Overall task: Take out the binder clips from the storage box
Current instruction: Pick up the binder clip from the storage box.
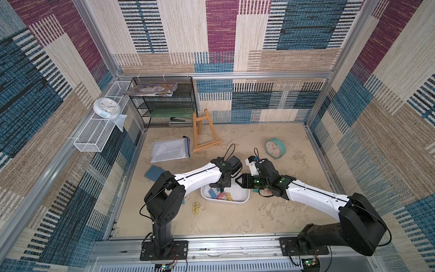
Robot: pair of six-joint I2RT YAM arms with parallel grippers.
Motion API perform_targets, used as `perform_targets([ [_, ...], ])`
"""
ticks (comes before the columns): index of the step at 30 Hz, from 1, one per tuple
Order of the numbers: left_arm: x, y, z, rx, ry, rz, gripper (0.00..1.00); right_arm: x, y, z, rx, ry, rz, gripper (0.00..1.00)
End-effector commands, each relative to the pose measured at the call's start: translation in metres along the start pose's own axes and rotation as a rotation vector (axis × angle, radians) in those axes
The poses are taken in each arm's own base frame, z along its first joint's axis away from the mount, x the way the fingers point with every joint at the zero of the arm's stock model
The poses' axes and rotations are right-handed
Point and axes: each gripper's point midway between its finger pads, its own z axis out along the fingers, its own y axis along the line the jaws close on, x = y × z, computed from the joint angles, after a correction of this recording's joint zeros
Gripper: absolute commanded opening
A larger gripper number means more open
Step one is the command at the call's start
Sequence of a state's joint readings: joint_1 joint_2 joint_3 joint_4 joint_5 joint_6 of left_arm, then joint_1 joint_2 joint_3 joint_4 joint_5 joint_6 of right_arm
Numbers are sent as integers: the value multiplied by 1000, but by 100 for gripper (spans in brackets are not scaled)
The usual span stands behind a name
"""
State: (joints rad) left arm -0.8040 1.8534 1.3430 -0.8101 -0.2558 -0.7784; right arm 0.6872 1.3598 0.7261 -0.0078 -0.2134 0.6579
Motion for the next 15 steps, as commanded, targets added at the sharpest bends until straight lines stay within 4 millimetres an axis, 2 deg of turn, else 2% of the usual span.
perform_targets([
  [1,3,-6,-3,36,21,21,3,-2,0,2,3,-7,-4,58],
  [3,3,-6,-4,40,20,23,0,-2,0,3,2,-5,-2,58],
  [8,2,-17,-9,91,21,51,0,-1,-1,4,-1,1,-1,58],
  [15,-3,-21,-17,116,4,66,0,-1,-1,3,1,-3,-2,58],
])
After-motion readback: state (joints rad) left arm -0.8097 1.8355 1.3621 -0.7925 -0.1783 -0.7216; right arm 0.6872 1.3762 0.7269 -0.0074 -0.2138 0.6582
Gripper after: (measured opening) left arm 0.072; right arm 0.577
